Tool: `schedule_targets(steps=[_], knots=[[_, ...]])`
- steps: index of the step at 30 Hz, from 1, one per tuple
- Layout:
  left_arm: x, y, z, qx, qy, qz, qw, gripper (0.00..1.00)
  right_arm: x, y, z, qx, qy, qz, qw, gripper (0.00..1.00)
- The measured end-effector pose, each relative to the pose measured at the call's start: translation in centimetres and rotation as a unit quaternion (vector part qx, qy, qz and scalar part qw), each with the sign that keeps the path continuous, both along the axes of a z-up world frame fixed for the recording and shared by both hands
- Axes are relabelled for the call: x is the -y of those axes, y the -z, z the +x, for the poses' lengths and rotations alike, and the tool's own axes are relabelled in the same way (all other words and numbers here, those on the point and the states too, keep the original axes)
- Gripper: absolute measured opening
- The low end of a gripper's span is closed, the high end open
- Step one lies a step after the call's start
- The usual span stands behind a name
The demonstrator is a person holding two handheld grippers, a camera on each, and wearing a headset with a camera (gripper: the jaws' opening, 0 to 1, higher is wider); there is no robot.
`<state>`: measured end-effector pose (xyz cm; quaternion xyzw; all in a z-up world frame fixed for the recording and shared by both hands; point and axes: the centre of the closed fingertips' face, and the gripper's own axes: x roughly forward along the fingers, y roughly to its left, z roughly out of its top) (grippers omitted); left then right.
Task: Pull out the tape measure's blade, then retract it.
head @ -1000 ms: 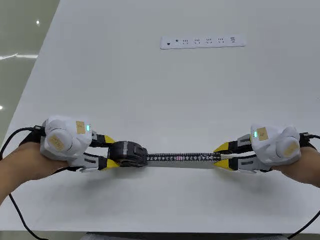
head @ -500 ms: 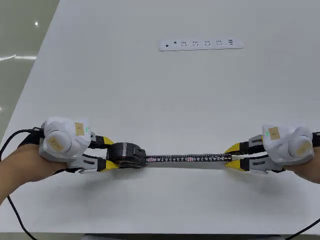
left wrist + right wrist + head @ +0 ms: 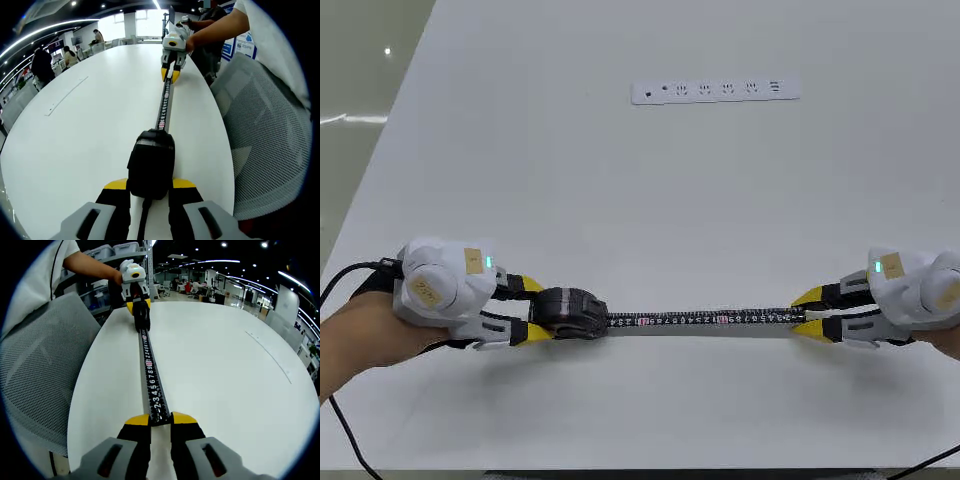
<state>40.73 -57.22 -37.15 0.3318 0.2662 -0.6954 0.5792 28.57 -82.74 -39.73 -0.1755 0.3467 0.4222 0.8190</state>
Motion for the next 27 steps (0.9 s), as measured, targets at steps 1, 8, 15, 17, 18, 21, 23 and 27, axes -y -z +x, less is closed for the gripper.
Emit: schedule_targets(steps=[1,8,15,17,18,21,23,27], knots=[[0.03,0.0,-0.01,0.0,-0.001,0.0,1.0,0.26,-0.08,0.03,-0.02,-0.001,0.0,-0.001,1.0,0.12],[0.14,-0.09,-0.11,0.002,-0.002,0.001,1.0,0.26,-0.1,0.85,-0.31,-0.004,0.001,-0.008,1.0,0.12],[0.3,-0.1,-0.04,0.0,-0.009,0.0,1.0,0.27,-0.02,0.73,-0.25,-0.011,0.002,0.001,0.9999,0.13],[0.3,-0.09,-0.03,-0.001,-0.011,-0.001,0.9999,0.27,0.06,0.74,-0.24,-0.011,-0.003,-0.002,0.9999,0.13],[0.3,-0.09,-0.03,-0.002,-0.013,0.0,0.9999,0.27,0.09,0.74,-0.19,-0.011,-0.007,-0.005,0.9999,0.13],[0.3,-0.09,-0.03,-0.002,-0.013,0.003,0.9999,0.27,0.2,0.79,-0.12,-0.014,-0.011,-0.005,0.9998,0.14],[0.3,-0.06,-0.01,-0.002,-0.015,0.004,0.9999,0.27,0.17,0.84,-0.13,-0.017,-0.012,-0.007,0.9998,0.14],[0.3,-0.03,0.02,-0.001,-0.017,0.006,0.9998,0.27,0.09,0.88,-0.12,-0.024,-0.016,-0.016,0.9995,0.15]])
